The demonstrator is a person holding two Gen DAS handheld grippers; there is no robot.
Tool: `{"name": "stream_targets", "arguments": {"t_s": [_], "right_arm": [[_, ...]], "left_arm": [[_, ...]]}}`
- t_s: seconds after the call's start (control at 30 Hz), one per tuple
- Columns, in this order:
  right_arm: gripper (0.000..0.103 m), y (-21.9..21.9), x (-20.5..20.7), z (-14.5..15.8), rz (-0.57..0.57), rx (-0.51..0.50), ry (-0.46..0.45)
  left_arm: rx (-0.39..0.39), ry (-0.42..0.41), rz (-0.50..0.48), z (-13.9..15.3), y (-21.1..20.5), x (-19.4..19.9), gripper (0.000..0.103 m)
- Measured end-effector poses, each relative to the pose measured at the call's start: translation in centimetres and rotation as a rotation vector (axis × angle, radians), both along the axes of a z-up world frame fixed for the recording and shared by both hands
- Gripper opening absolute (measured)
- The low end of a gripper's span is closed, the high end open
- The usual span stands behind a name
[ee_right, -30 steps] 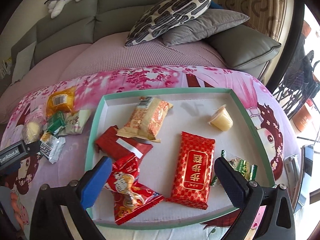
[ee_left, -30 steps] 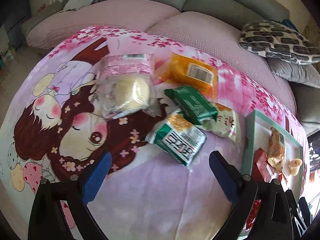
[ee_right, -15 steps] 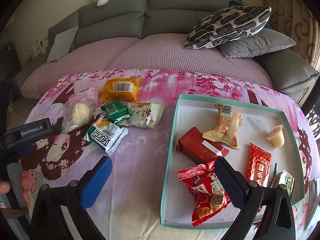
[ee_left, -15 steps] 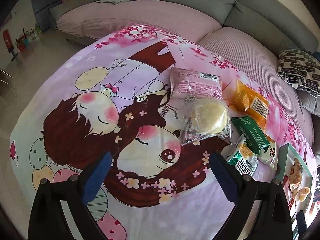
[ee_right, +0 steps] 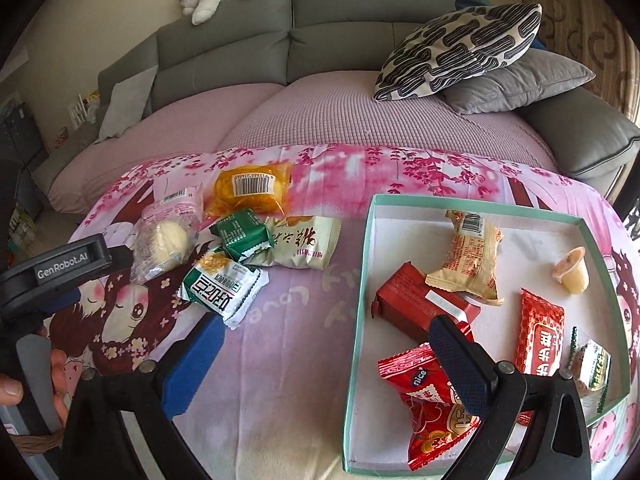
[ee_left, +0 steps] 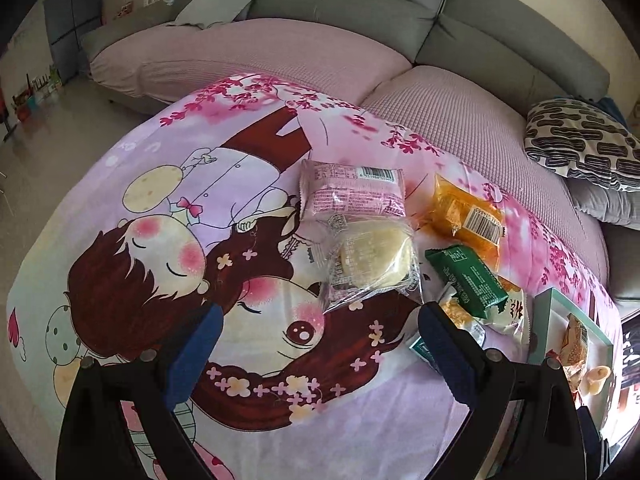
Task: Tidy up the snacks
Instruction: 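Grasp the green-and-white packet with the right gripper while the left grasps the clear bun bag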
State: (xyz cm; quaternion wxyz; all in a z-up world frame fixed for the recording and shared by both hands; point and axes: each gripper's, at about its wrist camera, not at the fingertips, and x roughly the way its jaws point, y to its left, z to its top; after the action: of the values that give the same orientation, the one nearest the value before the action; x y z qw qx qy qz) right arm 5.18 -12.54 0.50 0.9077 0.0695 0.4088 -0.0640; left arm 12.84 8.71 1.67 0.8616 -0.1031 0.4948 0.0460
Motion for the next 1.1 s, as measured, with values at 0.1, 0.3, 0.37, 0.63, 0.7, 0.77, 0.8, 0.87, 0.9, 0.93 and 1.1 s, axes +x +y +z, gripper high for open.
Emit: {"name": "stream_targets", "arguments": {"t_s": [0.1, 0.3, 0.37, 0.63, 0.7, 0.77, 0.8, 0.87, 0.9, 0.93, 1.1], "right_arm": [[0.103, 0.4, 0.3, 0.3, 0.013, -0.016, -0.020], [0.103, 1.6, 1.5, 0.3, 0.056, -0.025, -0.024], [0.103, 2.0, 2.0, 0.1, 0.064, -0.013, -0.020], [0.103, 4.1, 4.5, -1.0, 0.074, 0.028, 0.032], [0.103, 4.7, 5.3, -1.3, 0.077, 0.033, 0.044], [0.103, 5.4, 6.0, -1.6, 0.081, 0.039, 0.056], [0.103, 5.7, 6.4, -1.8, 0.083, 0.040, 0.062], [0.103, 6.3, 7.1, -2.3, 0.085, 0.038, 0.080], [0.103, 6.5, 7.5, -2.6, 0.084, 0.040, 0.088], [0.103, 6.7, 7.8, -2.9, 0.083, 0.044, 0.096], [0.103, 6.9, 9.2, -4.4, 0.063, 0.077, 0.133]], "left_arm": [[-0.005, -0.007, -0.031, 0.2, -0.6, 0.5, 0.098], [-0.073, -0.014, -0.082, 0.0, -1.1, 1.7, 0.098], [-0.087, -0.008, -0.087, -0.2, -1.0, 2.0, 0.098], [-0.058, 0.003, -0.060, -0.6, 0.3, 3.7, 0.098], [-0.016, 0.006, -0.050, -0.6, 0.5, 4.0, 0.098], [-0.008, 0.014, -0.044, -0.7, 0.8, 4.5, 0.098], [-0.014, 0.019, -0.041, -0.8, 0.9, 4.7, 0.098], [-0.028, 0.025, -0.039, -1.0, 1.0, 5.1, 0.098], [-0.032, 0.029, -0.039, -1.2, 1.1, 5.3, 0.098], [-0.033, 0.034, -0.042, -1.4, 1.0, 5.5, 0.098], [-0.051, 0.076, -0.073, -2.4, 0.3, 6.3, 0.098]]}}
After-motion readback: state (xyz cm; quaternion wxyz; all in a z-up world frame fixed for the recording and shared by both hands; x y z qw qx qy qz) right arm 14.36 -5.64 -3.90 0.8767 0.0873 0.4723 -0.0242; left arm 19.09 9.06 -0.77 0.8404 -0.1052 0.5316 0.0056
